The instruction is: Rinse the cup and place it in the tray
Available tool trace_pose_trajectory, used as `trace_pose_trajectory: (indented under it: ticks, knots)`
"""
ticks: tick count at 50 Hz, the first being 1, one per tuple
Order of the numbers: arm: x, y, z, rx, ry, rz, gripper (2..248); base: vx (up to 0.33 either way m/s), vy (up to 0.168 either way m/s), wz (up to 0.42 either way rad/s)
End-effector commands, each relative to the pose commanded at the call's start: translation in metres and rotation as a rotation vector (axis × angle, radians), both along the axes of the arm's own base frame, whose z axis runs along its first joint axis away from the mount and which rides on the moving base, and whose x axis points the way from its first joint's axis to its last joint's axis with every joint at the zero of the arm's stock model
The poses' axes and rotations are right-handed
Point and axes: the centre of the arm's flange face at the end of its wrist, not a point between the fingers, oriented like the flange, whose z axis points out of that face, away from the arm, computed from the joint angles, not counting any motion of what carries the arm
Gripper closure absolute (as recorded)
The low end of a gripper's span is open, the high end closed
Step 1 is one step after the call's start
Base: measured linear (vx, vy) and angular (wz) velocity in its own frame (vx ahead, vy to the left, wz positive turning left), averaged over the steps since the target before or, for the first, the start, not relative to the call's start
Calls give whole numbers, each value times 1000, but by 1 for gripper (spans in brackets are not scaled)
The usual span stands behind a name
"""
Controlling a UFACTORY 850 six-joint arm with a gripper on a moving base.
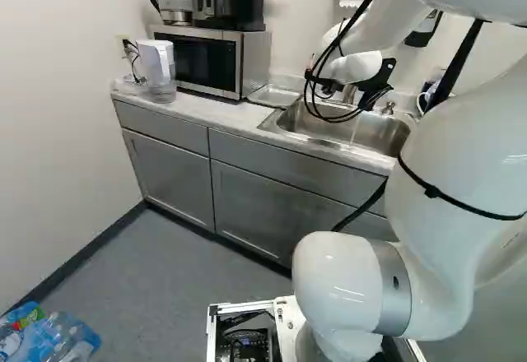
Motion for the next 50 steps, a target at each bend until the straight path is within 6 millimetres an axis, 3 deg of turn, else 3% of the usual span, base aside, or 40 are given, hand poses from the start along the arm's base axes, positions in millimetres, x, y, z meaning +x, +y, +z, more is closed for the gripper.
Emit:
trace_pose_trajectory:
  ticks: [50]
  knots:
    - [0, 0, 0, -478, 142, 159, 124, 0, 0, 0]
